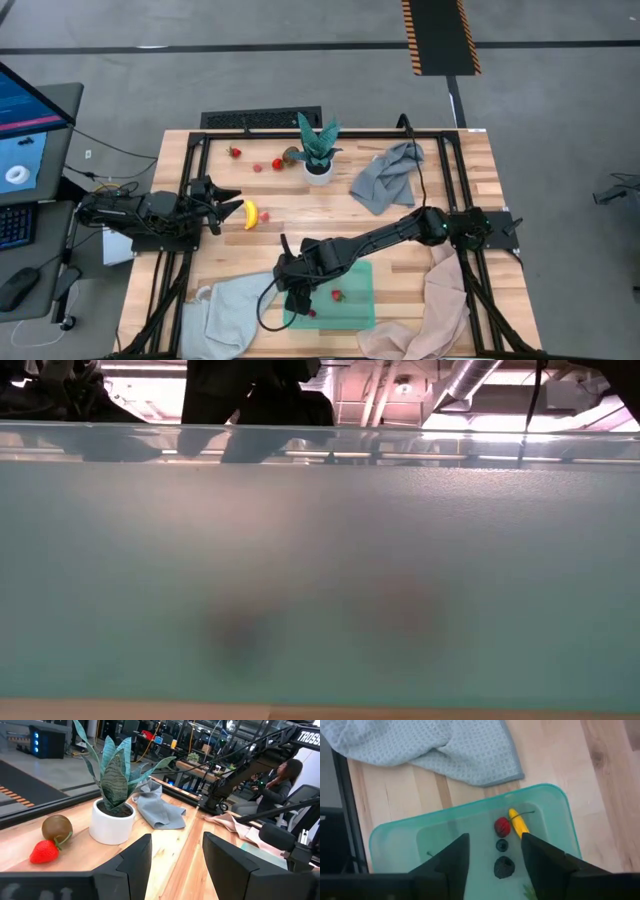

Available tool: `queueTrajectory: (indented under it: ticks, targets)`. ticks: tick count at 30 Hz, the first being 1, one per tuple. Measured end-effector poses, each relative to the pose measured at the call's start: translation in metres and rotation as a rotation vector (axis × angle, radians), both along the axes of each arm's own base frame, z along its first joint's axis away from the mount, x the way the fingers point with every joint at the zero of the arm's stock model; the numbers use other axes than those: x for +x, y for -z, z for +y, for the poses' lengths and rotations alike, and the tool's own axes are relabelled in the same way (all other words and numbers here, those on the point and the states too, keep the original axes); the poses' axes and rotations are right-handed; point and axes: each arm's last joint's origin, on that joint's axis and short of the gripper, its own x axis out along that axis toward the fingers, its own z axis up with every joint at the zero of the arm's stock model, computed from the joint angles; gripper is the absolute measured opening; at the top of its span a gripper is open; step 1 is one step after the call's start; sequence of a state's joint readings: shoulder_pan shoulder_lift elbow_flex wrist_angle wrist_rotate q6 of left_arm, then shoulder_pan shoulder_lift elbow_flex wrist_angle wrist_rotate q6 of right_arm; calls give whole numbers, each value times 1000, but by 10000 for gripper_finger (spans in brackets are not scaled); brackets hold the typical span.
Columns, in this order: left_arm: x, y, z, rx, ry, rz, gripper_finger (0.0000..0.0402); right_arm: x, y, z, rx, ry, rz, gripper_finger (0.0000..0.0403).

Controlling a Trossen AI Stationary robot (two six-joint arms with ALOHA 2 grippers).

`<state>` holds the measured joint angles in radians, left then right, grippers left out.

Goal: Pick and placing Produce into tupperware
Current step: Put the pink peach into the green bin

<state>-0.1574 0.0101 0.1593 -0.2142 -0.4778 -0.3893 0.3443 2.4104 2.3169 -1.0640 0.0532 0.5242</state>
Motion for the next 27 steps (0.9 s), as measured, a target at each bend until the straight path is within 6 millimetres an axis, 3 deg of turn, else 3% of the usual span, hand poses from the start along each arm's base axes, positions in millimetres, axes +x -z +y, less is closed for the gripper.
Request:
queueTrajectory:
  ticks: [11, 17, 24, 27]
  targets:
    - [0, 0, 0, 0, 0, 0, 167, 3, 1, -15, -63, -42, 5, 16]
    - [0, 0, 0, 1, -1, 0, 167, 4, -9, -25, -64, -66, -21, 47]
    - [-2, -14, -1, 23, 58, -32, 167, -5, -49, -37, -86, -83, -113, 59]
    - [-3, -24, -2, 38, 86, -43, 167, -15, -78, -43, -131, -124, -189, 59]
